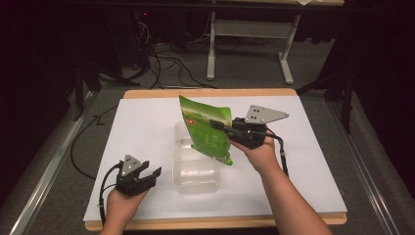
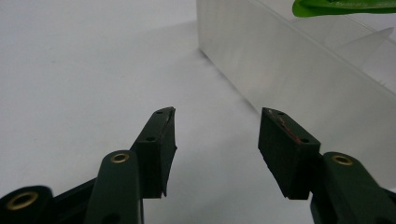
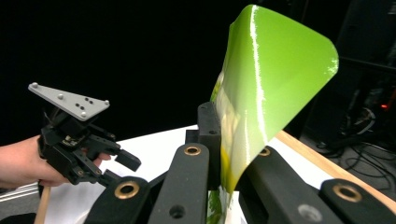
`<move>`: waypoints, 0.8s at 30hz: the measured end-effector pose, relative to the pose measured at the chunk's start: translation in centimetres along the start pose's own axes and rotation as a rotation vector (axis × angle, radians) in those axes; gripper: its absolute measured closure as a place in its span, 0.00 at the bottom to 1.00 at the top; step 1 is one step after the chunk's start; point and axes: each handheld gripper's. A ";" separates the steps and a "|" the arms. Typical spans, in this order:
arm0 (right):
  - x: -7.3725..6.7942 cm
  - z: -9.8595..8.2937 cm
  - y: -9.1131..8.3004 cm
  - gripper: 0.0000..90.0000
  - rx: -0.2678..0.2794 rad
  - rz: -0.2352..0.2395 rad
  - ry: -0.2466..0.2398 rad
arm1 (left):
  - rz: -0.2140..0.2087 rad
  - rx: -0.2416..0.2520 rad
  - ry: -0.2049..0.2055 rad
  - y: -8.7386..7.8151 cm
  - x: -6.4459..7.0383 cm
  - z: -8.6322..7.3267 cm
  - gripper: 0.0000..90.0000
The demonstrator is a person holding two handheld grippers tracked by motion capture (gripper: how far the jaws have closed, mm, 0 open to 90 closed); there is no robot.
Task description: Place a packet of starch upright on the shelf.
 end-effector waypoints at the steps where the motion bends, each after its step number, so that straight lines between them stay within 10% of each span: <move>1: 0.0 0.0 0.2 1.00 -0.001 0.012 0.002 | 0.001 -0.001 0.000 0.0 0.0 0.0 0.52; 13: -0.6 0.3 2.8 1.00 -0.010 0.097 -0.009 | 0.006 0.002 -0.001 0.0 0.0 0.0 0.52; 24: 1.0 0.4 5.1 1.00 -0.084 0.049 -0.022 | 0.005 0.007 -0.012 -0.2 -0.2 -0.1 0.52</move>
Point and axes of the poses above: each handheld gripper's, and its own axes: y roughly forward along the jaws, z roughly out of its top, x roughly to its right
